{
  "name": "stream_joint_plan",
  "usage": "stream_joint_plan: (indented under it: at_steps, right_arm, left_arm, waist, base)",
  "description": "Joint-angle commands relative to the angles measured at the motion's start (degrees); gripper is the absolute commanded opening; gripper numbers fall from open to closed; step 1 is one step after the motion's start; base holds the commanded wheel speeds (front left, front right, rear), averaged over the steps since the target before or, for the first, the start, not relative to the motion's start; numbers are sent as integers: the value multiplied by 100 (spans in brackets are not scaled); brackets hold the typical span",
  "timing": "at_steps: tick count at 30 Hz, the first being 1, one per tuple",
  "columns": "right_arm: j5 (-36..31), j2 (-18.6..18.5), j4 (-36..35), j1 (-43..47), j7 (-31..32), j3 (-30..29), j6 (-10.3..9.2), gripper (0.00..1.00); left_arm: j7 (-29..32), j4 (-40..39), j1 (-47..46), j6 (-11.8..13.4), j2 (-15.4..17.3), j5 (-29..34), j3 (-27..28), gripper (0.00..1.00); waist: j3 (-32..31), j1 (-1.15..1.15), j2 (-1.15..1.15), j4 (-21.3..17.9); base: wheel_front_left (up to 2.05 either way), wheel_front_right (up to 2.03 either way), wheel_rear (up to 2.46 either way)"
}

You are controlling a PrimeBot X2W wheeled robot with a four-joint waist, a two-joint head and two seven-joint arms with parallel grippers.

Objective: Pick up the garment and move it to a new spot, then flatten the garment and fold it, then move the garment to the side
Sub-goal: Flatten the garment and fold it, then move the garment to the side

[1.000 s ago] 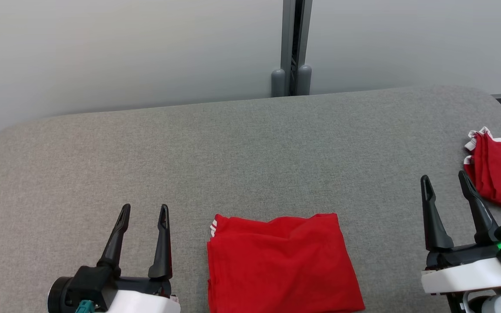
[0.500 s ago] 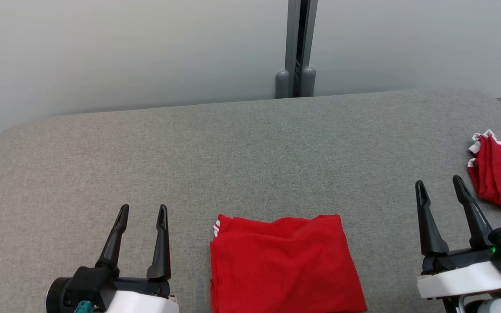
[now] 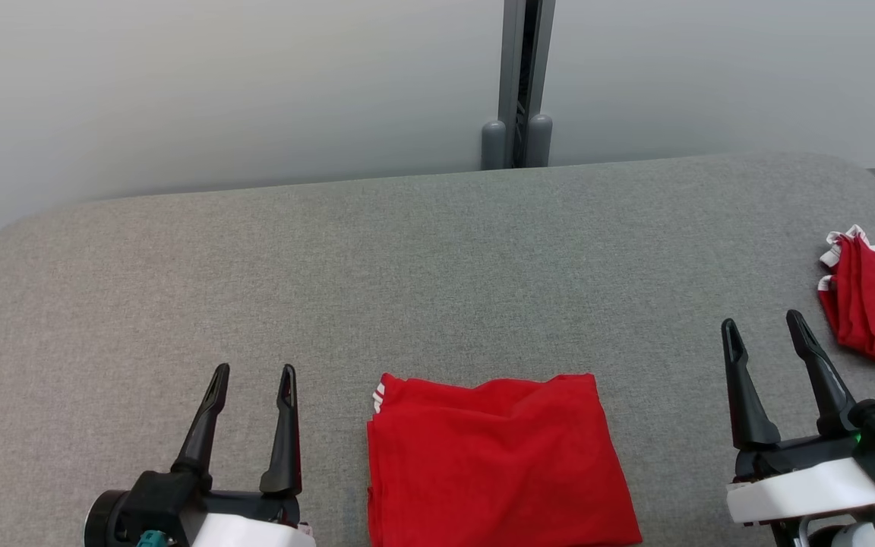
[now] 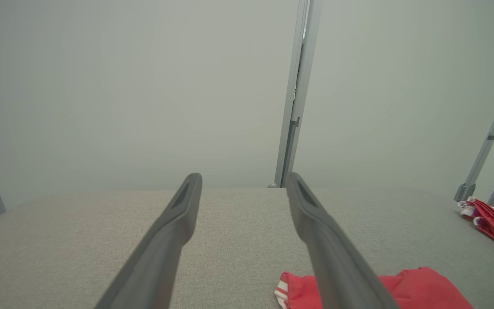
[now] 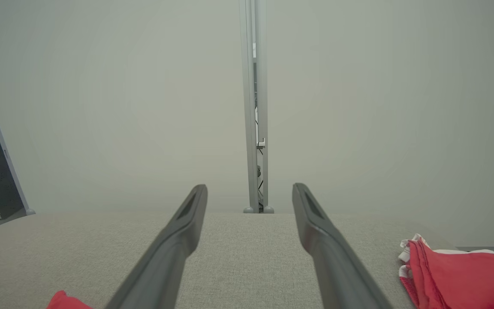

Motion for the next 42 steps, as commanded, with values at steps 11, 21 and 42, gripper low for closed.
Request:
stream_joint_plan:
  at_steps: [11, 21, 42]
  right_arm:
    - [-2, -51, 15, 49, -39, 4, -3, 100]
    - [27, -32, 36, 15, -39, 11, -3, 100]
    - [846, -55, 1689, -297, 570, 1281, -3, 100]
  left_arm:
    - [-24, 0, 16, 28, 15, -35, -12, 100]
    - [-24, 1, -21, 3, 14, -3, 18, 100]
    - [-24, 116, -478, -161, 15, 166, -107, 100]
  waist:
    - [-15, 0, 0, 12]
    - [42, 0, 0, 7]
    - [738, 0, 0, 209]
  base:
    - [0, 0, 0]
    - [0, 0, 0]
    - [0, 0, 0]
